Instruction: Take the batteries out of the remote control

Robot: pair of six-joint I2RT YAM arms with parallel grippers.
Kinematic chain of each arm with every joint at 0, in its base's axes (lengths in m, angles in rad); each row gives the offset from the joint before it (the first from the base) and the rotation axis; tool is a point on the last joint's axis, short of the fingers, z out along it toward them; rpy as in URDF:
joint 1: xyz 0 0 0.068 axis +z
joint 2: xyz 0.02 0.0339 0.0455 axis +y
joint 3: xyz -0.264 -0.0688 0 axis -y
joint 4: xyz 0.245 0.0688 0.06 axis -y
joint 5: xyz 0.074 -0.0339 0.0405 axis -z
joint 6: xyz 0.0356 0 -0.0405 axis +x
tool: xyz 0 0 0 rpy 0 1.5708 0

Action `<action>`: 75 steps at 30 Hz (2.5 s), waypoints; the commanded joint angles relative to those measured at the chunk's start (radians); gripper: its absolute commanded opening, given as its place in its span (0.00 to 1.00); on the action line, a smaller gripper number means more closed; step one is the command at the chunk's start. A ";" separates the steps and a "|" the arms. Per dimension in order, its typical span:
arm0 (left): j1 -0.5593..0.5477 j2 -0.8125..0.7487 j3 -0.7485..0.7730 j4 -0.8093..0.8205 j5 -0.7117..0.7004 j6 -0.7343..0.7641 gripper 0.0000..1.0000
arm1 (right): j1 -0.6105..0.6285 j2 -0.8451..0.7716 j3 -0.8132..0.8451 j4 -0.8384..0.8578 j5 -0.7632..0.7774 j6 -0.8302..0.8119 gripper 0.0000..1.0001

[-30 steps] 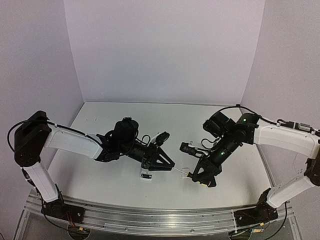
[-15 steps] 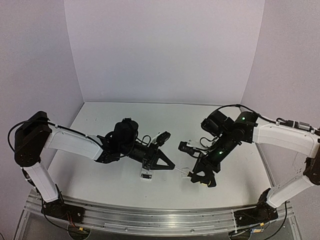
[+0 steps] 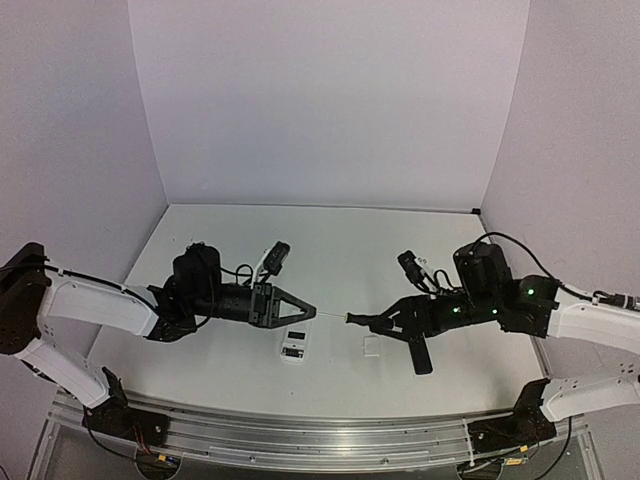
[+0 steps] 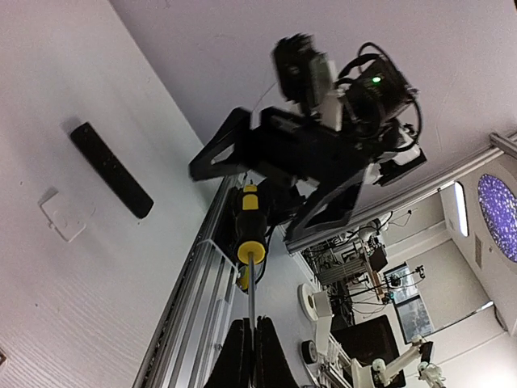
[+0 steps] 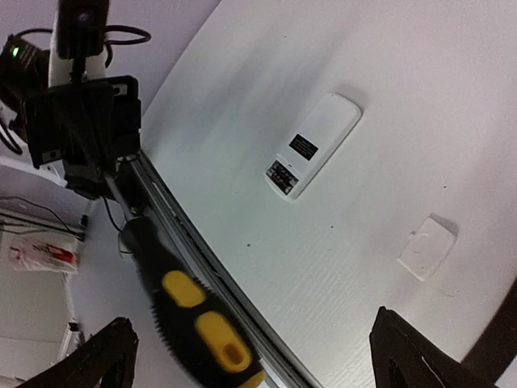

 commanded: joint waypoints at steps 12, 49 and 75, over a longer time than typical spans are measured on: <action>-0.001 -0.129 0.023 0.049 0.012 0.092 0.00 | -0.001 0.141 -0.044 0.763 -0.282 0.510 0.72; -0.001 -0.233 -0.050 -0.063 -0.061 0.137 0.00 | 0.001 0.150 -0.035 0.813 -0.322 0.571 0.05; 0.011 -0.080 0.196 -0.924 -0.663 0.038 0.99 | 0.000 0.191 0.122 -0.078 -0.005 0.171 0.00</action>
